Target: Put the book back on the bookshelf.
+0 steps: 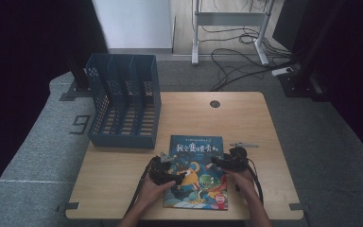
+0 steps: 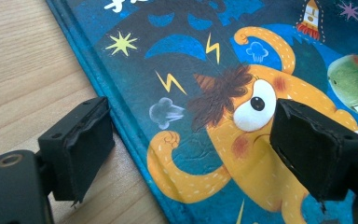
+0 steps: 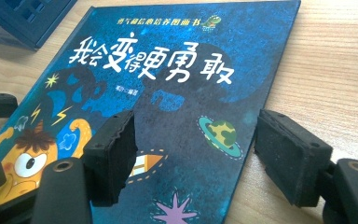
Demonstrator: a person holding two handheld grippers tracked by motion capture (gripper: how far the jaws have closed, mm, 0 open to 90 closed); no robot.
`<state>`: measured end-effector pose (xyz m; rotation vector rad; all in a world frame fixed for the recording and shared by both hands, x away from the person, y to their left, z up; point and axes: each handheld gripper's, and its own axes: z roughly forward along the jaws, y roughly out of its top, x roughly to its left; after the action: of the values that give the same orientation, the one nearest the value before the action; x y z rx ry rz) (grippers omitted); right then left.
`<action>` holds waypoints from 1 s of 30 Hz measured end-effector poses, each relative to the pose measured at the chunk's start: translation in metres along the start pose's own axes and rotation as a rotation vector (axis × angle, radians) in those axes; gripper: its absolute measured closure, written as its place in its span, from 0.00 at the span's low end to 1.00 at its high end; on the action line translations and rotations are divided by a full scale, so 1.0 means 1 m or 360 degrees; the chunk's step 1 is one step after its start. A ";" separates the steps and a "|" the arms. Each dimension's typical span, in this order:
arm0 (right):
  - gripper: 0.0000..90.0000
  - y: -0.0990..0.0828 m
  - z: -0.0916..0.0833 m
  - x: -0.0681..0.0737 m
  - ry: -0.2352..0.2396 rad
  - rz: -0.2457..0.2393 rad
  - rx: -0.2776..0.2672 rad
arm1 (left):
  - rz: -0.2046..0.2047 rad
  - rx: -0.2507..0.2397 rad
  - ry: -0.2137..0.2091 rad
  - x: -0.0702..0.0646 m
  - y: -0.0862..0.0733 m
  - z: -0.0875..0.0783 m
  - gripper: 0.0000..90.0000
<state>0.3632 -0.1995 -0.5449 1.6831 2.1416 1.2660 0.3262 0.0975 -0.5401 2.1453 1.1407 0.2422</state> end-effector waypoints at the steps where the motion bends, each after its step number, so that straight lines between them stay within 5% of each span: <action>1: 0.31 0.000 0.000 0.000 0.0002 0.0003 -0.0003 | 0.0001 -0.0001 0.0001 0.000 0.000 0.000 0.14; 30: 0.34 0.004 -0.013 -0.014 0.0241 0.0244 -0.0105 | -0.0001 -0.0033 -0.0054 0.005 -0.002 0.000 0.13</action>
<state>0.3640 -0.2179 -0.5390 1.8079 2.0578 1.5341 0.3277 0.1021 -0.5418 2.1230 1.1147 0.2161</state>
